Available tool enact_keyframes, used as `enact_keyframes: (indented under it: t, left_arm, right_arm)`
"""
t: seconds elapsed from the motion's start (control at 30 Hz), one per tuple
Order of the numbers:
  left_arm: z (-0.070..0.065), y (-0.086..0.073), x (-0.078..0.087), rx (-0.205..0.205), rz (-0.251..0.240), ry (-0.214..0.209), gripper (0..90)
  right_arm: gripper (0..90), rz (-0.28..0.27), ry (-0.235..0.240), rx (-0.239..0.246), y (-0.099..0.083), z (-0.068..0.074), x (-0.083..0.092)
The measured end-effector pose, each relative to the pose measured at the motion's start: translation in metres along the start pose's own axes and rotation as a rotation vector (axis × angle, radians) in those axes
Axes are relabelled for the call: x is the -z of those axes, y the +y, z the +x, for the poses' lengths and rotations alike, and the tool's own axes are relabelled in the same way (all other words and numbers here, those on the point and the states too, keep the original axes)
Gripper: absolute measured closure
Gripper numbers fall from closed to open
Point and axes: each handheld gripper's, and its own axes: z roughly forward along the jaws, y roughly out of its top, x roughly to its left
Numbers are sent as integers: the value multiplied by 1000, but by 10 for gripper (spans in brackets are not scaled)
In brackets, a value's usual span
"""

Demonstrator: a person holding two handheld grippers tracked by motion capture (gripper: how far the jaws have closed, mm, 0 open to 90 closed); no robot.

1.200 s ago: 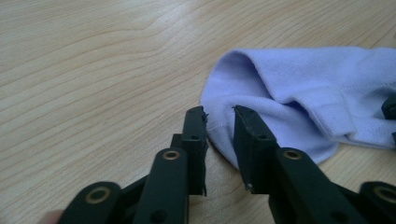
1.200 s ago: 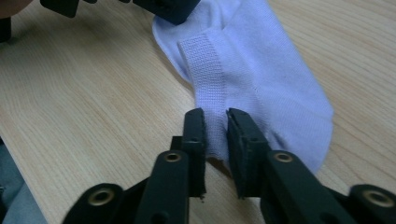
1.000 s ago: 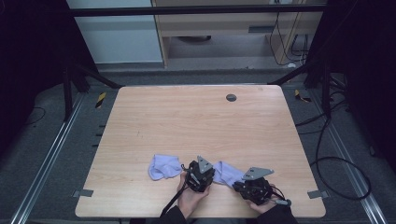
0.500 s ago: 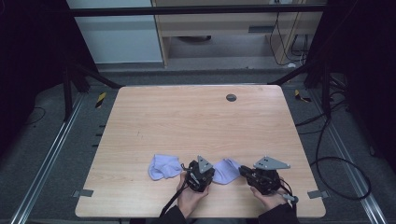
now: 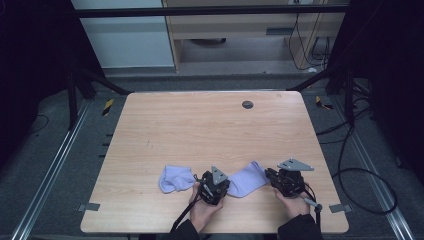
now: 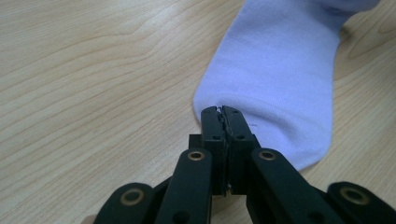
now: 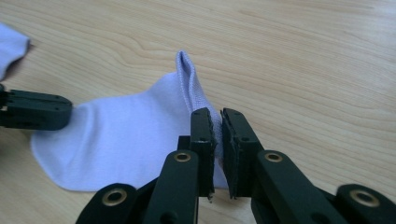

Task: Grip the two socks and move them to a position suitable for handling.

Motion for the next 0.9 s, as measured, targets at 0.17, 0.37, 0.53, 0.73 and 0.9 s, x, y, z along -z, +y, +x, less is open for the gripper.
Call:
enact_keyframes:
  t: [0.17,0.37,0.53,0.73,0.9]
  left_arm:
    - [2,1,-1,1,5,1,882]
    - [1,4,-4,5,2,0,881]
    - [0,6,-7,2,-4,3,875]
    - [9,11,5,29,-43,0,741]
    - [23,17,23,48,-73,6,618]
  right_arm:
    - [818,23,-42,10,1,-5,-5]
    - [801,62,-112,25,0,-13,-11]
    - [735,77,-171,21,-3,-17,-9]
    - [679,32,-176,-1,-4,-24,-2]
    - [627,-21,-133,2,-1,-23,4]
